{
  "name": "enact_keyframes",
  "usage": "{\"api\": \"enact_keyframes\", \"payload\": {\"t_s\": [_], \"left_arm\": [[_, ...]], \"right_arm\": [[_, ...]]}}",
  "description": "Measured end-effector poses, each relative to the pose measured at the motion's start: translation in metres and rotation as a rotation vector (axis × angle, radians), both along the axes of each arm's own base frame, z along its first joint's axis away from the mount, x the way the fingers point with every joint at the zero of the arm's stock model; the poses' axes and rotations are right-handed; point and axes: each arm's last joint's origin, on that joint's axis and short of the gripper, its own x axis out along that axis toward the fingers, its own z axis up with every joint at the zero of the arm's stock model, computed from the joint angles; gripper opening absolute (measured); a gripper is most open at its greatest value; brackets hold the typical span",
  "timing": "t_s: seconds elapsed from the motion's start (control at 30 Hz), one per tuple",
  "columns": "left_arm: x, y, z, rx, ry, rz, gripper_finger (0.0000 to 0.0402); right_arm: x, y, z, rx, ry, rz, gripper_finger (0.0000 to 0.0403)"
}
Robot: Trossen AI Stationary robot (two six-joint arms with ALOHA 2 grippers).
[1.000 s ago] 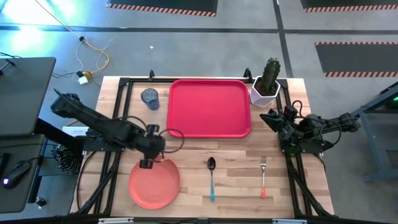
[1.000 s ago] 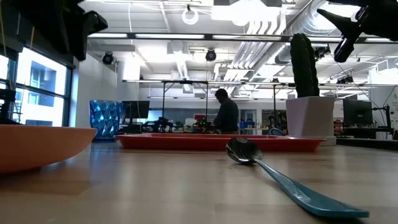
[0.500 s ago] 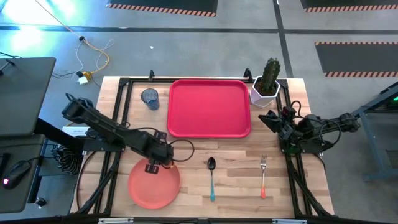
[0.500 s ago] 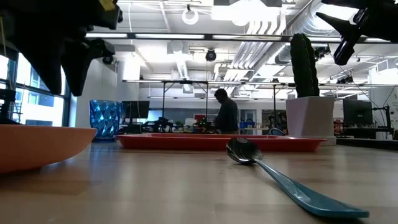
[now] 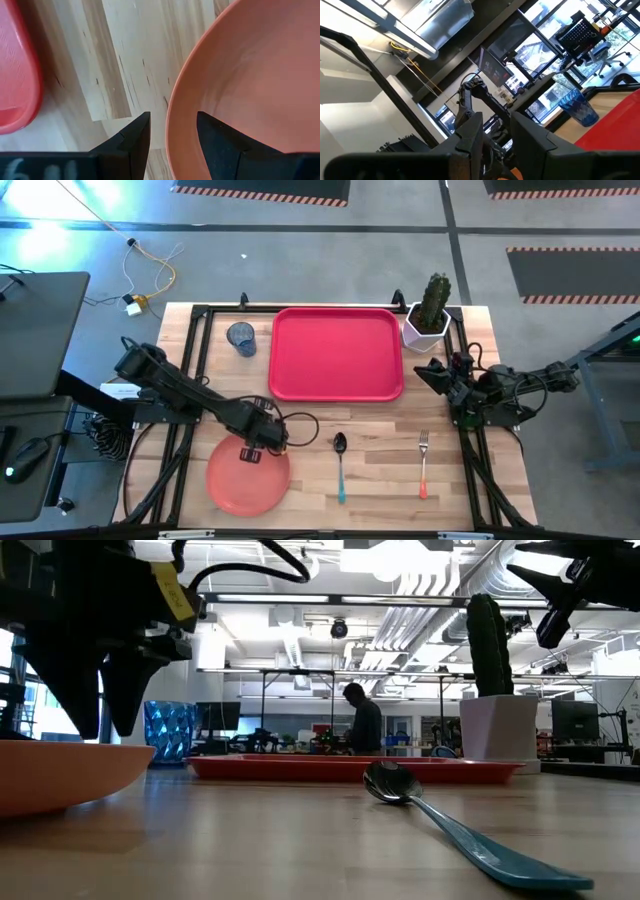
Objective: Pick and place plate/cup/fork/spoon on tray
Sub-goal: Put the orange plate on the center of the red tray
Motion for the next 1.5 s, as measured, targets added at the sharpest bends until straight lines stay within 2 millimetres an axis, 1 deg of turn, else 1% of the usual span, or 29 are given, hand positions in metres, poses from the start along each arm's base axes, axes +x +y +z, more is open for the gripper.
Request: {"api": "enact_keyframes", "payload": {"t_s": [0.2, 0.43, 0.63, 0.77, 0.97, 1.1, 1.3, 1.5], "left_arm": [[0.005, 0.0, -0.009, -0.001, 0.012, -0.01, 0.0149], [0.012, 0.005, -0.023, -0.005, 0.056, 0.017, 0.0149], [0.013, 0.009, -0.024, -0.004, 0.058, 0.039, 0.0146], [0.014, 0.01, -0.024, -0.011, 0.061, 0.042, 0.0119], [0.014, 0.01, -0.024, -0.013, 0.063, 0.041, 0.0053], [0.013, 0.009, -0.022, -0.053, 0.073, 0.04, 0.0013], [0.014, 0.009, -0.022, -0.101, 0.087, 0.053, 0.001], [0.016, 0.021, -0.016, -0.149, 0.077, 0.14, 0.0003]], "right_arm": [[0.0, 0.0, 0.0, 0.0, 0.001, 0.0, 0.0091], [0.0, 0.0, -0.001, 0.0, 0.009, 0.001, 0.0091], [0.0, 0.0, -0.001, -0.001, 0.01, 0.001, 0.0091], [0.0, 0.0, -0.001, -0.002, 0.012, 0.0, 0.0091], [0.001, 0.0, -0.001, -0.003, 0.015, 0.0, 0.0091], [0.001, 0.0, -0.001, -0.003, 0.016, 0.0, 0.0091], [0.001, 0.0, -0.001, -0.003, 0.016, -0.001, 0.0091], [0.001, 0.0, -0.001, -0.001, 0.015, 0.0, 0.0091]]}}
